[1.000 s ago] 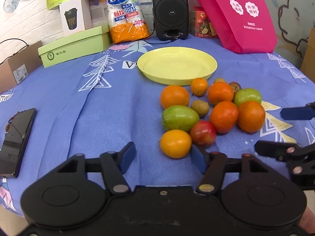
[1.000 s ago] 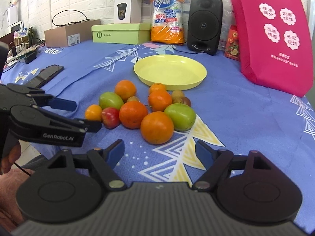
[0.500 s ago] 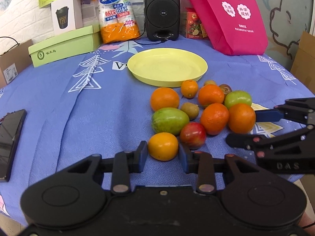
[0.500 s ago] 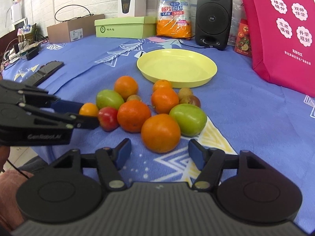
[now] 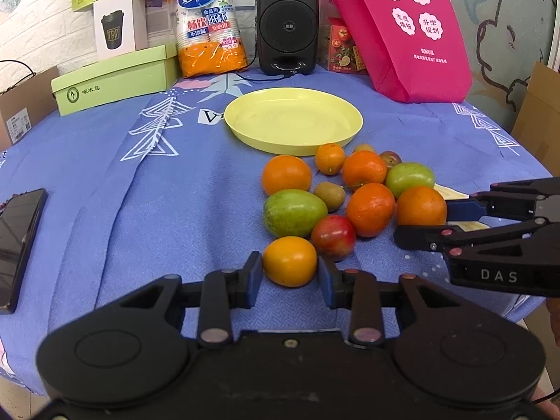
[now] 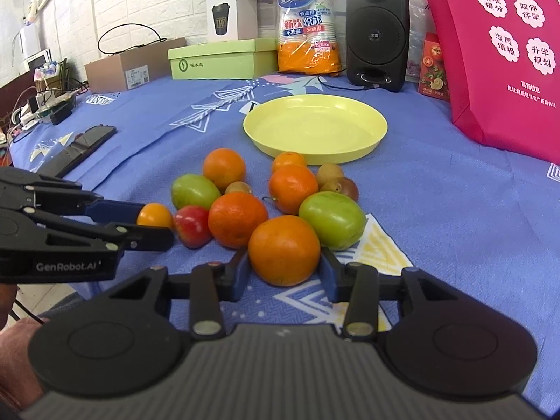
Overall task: Organize fruits
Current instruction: 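Grasp a small orange with the left tool while the right tool grasps a large orange, then carry both held oranges over the yellow plate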
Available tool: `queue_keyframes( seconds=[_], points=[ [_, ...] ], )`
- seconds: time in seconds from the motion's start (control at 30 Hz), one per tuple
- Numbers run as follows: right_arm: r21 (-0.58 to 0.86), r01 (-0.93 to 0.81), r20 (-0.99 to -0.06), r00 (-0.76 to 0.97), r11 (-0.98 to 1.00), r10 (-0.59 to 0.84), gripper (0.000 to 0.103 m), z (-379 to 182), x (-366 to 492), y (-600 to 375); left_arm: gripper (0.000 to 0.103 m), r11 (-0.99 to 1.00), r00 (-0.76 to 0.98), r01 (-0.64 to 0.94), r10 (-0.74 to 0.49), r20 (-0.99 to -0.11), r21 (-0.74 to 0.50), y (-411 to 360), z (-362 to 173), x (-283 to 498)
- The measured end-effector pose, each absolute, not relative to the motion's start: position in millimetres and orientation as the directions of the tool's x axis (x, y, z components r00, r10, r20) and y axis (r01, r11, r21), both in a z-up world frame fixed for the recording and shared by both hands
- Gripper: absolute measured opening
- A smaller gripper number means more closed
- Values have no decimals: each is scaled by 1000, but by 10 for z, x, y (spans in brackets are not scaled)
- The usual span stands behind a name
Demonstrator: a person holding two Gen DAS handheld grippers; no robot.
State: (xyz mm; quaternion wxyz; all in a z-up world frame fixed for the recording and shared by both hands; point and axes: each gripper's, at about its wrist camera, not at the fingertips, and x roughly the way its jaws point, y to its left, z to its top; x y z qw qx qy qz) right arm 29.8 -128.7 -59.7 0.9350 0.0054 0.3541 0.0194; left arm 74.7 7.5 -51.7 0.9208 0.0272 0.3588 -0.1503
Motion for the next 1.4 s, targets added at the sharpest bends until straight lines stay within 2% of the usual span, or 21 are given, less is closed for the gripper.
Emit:
queue_keyframes(
  seconds=[0.5, 0.8, 1.0, 1.2, 1.27, 1.4],
  points=[
    [30, -38, -625, 779, 999, 48, 41, -224, 87, -1308, 33, 954, 721, 295, -264, -640, -61, 182, -166, 780],
    [37, -36, -602, 797, 999, 51, 41, -22, 691, -1540, 33, 954, 734, 297, -259, -628, -47, 74, 32, 1538],
    [43, -22, -619, 784, 999, 44, 41, -36, 1298, -1711, 33, 948, 705, 315, -256, -662, -31, -142, -123, 2201],
    [52, 4, -677, 736, 999, 33, 41, -255, 1765, -1832, 34, 944, 647, 326, -263, -716, -52, -278, -421, 2660],
    [56, 1, -694, 719, 998, 38, 41, -335, 1849, -1849, 35, 943, 633, 326, -267, -727, -62, -278, -499, 2754],
    [54, 2, -713, 700, 999, 37, 42, -428, 1943, -1841, 52, 948, 650, 312, -262, -713, -64, -211, -531, 2828]
  ],
)
